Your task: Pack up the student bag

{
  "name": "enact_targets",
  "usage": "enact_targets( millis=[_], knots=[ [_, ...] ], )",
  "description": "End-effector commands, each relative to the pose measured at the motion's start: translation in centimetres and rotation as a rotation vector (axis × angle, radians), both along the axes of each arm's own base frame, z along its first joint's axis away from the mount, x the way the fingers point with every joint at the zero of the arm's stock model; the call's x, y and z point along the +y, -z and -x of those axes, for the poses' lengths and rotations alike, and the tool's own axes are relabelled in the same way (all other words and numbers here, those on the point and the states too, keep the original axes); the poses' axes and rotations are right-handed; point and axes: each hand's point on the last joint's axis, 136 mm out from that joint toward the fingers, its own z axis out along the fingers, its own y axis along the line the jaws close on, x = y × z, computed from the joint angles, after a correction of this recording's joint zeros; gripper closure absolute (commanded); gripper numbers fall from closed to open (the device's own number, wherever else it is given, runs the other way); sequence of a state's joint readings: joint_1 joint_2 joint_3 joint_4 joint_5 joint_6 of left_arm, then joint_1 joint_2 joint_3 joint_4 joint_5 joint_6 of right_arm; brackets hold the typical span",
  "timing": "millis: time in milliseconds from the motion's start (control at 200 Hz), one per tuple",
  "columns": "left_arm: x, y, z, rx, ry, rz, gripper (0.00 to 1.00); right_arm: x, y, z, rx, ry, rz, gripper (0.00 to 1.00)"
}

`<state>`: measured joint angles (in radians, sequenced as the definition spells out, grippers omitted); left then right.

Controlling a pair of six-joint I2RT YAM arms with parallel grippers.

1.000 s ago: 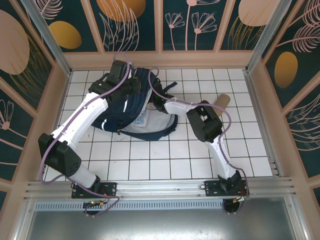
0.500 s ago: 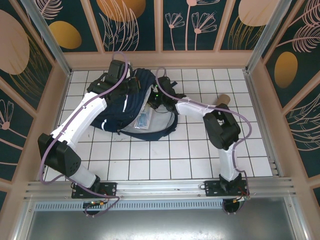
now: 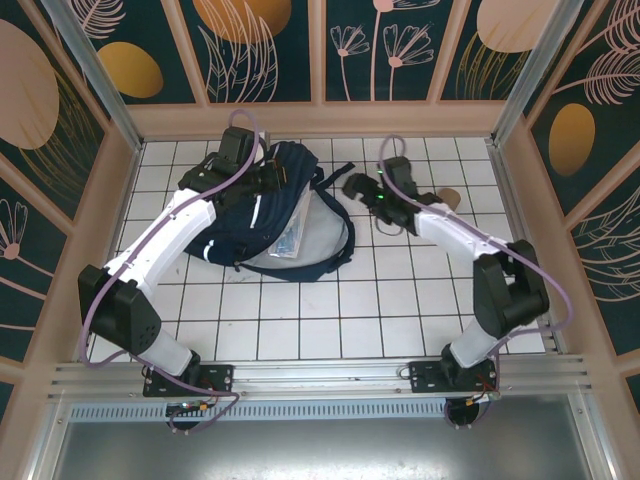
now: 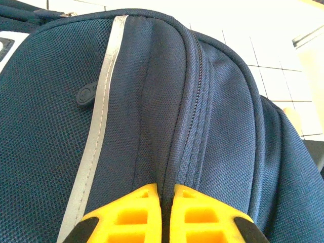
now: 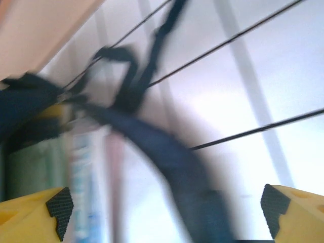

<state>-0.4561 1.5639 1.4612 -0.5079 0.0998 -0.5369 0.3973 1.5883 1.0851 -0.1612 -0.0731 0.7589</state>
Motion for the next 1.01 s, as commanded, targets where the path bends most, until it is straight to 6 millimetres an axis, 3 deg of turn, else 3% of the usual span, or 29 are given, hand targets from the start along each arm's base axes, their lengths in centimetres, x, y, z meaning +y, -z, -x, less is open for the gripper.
enact_targets(
  millis=[0,190,350,515,831,1001],
  knots=[
    [-0.6,-4.6,-0.3,-0.127,0.017,0.116,0.93,-6.5,2.0,1.5,0.060,0.110,0.159,0.01],
    [-0.9,-4.6,-0.2,-0.126,0.025,0.132,1.00,-14.8,4.6,1.3,0.175,0.291,0.323,0.01],
    [-0.9,-4.4,-0.1,-0.121,0.026,0.135,1.00,-18.5,6.3,0.3,0.236,0.363,0.368,0.01],
    [-0.8,-4.3,0.2,-0.119,0.026,0.140,1.00,-20.0,8.4,-0.9,0.293,0.364,0.373,0.01],
    [-0.8,-4.0,0.3,-0.113,0.028,0.137,1.00,-20.1,11.7,-3.4,0.350,0.312,0.390,0.01],
    [-0.8,-3.9,0.3,-0.111,0.030,0.133,1.00,-20.1,12.4,-3.5,0.366,0.305,0.396,0.19]
  ],
)
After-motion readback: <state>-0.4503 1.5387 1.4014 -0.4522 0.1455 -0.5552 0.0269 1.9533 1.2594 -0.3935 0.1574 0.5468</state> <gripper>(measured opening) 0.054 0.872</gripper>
